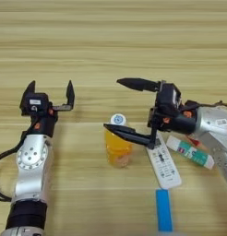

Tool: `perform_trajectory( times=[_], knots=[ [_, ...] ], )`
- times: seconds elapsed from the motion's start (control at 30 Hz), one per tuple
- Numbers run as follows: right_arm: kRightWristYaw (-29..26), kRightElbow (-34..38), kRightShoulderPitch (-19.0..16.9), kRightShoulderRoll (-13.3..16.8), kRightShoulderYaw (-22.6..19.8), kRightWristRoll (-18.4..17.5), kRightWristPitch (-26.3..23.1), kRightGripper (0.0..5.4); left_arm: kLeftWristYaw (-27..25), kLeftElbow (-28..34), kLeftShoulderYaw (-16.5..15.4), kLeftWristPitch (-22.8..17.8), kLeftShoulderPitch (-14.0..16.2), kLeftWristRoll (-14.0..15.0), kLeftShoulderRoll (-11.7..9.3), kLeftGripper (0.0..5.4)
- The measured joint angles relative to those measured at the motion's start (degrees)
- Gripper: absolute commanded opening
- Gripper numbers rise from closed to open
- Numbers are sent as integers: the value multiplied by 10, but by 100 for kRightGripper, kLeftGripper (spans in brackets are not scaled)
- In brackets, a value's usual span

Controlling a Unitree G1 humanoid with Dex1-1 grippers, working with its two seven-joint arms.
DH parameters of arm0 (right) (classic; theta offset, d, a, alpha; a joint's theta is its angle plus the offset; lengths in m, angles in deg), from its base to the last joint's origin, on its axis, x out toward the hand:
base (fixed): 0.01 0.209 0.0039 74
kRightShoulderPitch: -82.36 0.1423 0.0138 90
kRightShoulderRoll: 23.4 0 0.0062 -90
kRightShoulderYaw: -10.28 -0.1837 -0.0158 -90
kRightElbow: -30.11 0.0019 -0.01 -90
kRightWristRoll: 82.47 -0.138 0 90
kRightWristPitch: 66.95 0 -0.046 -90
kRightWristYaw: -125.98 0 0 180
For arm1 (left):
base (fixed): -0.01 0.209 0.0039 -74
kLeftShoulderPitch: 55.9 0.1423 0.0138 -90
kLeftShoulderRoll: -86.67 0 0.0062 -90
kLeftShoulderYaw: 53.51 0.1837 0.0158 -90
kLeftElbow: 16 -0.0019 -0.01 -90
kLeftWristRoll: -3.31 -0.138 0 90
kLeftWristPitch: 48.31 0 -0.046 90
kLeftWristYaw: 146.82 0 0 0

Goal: Move the objects on the table

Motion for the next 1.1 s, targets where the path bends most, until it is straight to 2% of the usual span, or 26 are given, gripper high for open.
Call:
perform_trajectory(
  times=[0.13, 0.3, 0.4, 0.53, 0.6, 0.7, 0.9, 1.1],
  knots=[
    [38, -5, 29, -7, -52, -16, 2, 537, 0, -2, 0, 0, 0, 0, 0, 540],
    [107, -48, 60, -34, -106, -18, 21, 537, 0, -4, 0, 0, 0, 0, 0, 540],
    [150, -96, 70, -48, -127, 14, 59, 537, -1, -5, 0, 1, 0, 0, 0, 540],
    [250, -200, 82, -60, -148, 119, 155, 537, -2, -6, -1, 3, -1, 1, 0, 540],
    [288, -242, 89, -61, -157, 155, 190, 537, -2, -6, -1, 3, -1, 2, -1, 540],
    [339, -315, 91, -63, -176, 188, 240, 537, -6, -6, -1, 6, -2, 3, -1, 540],
    [435, -461, 98, -63, -210, 227, 326, 537, -8, -9, -6, 7, -3, 3, -3, 540],
    [444, -550, 105, -64, -225, 217, 388, 537, -12, -9, -12, 7, -3, 4, -6, 540]
  ],
)
